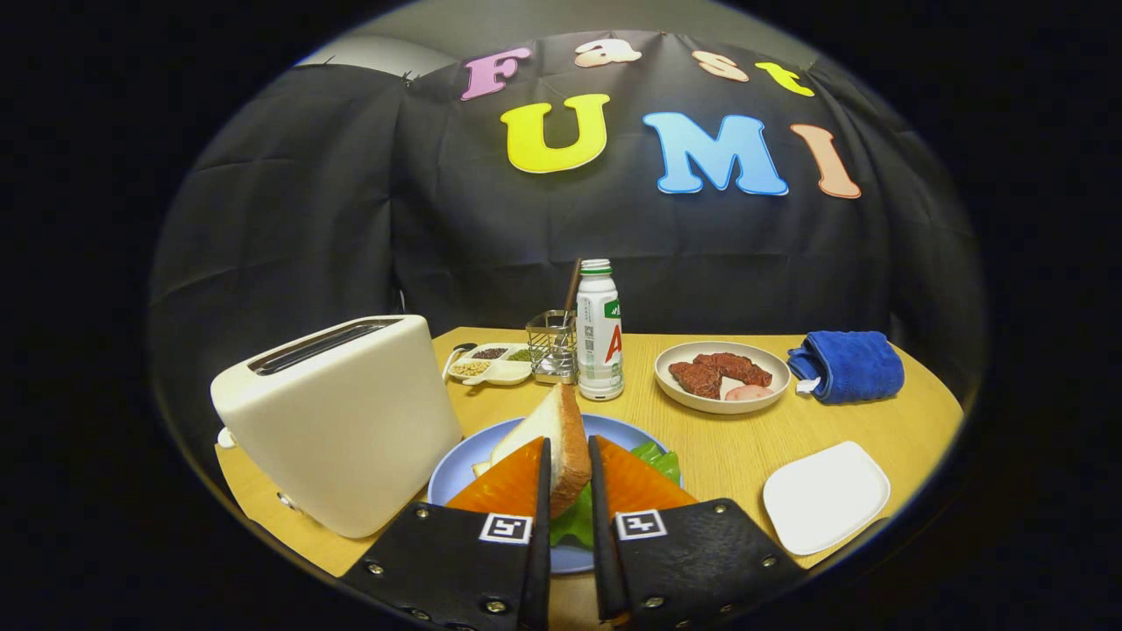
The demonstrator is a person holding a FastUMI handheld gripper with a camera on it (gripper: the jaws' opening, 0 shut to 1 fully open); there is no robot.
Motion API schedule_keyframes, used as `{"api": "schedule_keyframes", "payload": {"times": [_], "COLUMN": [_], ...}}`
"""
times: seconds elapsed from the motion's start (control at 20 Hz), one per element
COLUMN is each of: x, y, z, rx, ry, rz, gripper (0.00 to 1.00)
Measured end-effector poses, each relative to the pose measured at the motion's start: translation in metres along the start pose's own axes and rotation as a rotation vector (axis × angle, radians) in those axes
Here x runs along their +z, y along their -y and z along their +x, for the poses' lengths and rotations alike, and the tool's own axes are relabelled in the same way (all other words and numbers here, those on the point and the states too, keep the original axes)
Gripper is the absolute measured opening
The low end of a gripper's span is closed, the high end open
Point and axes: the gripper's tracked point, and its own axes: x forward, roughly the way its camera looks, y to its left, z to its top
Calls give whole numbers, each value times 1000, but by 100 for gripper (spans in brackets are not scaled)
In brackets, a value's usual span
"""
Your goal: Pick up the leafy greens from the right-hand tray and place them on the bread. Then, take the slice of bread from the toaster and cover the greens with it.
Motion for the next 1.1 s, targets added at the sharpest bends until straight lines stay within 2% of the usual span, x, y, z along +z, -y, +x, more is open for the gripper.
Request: {"api": "schedule_keyframes", "payload": {"times": [0.05, 0.2, 0.4, 0.7, 0.8, 0.95, 1.1], "x": [-1, -4, 6, 29, 38, 45, 47], "y": [5, 27, 60, 108, 136, 194, 223], "z": [0, 0, -8, -57, -80, -106, -122], "rx": [-14, -50, -82, -105, -136, -235, -220], "ry": [-3, -11, 39, 144, 188, 202, 209], "rz": [-7, -19, 18, -17, -38, -65, -28], "gripper": [27, 28, 34, 35, 35, 35, 35]}}
